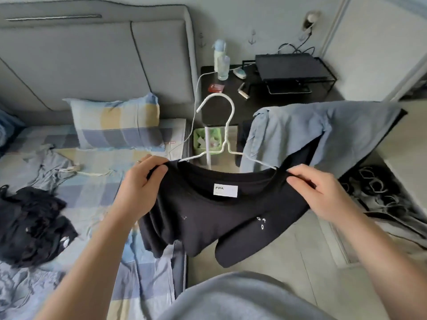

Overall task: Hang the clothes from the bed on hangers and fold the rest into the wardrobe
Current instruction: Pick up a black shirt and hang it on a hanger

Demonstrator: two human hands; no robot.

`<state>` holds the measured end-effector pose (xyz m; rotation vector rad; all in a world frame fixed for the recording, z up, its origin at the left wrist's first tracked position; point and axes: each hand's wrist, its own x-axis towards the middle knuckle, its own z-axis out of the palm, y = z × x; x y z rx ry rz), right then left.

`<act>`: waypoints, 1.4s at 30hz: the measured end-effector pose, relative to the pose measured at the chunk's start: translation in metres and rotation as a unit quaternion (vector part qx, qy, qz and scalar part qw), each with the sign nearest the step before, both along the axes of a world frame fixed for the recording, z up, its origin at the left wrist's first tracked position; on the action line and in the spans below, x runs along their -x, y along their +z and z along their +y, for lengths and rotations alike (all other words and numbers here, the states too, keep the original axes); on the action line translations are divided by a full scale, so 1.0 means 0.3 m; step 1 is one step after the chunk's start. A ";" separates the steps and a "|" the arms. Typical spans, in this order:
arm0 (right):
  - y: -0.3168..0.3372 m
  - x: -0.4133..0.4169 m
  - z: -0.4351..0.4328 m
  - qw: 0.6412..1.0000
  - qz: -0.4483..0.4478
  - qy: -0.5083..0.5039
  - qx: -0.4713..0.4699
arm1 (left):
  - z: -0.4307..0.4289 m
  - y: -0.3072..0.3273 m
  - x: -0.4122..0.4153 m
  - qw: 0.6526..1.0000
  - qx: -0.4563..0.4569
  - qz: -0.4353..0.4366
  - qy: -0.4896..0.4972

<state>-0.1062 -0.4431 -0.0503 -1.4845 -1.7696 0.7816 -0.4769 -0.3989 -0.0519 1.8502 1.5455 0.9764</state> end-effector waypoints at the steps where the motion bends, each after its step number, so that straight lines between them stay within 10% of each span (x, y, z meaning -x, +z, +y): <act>1: 0.001 -0.068 -0.033 1.000 0.006 -0.016 0.013 | 0.024 -0.007 -0.078 1.000 0.004 0.000 -0.018; 12: 0.048 -0.722 -0.491 0.969 0.083 -0.200 0.122 | 0.139 -0.064 -1.023 0.961 -0.018 0.035 -0.274; 23: 0.069 -1.050 -0.852 0.849 0.270 -0.436 0.126 | 0.032 -0.026 -1.833 0.910 0.001 0.060 -0.409; 34: 0.064 -1.091 -0.499 0.760 0.456 -0.462 -0.027 | 0.017 0.015 -1.981 0.795 0.139 0.048 -0.588; 42: 0.208 -1.237 -0.066 0.758 0.331 -0.545 -0.136 | 0.284 0.095 -2.069 0.746 0.101 0.027 -0.658</act>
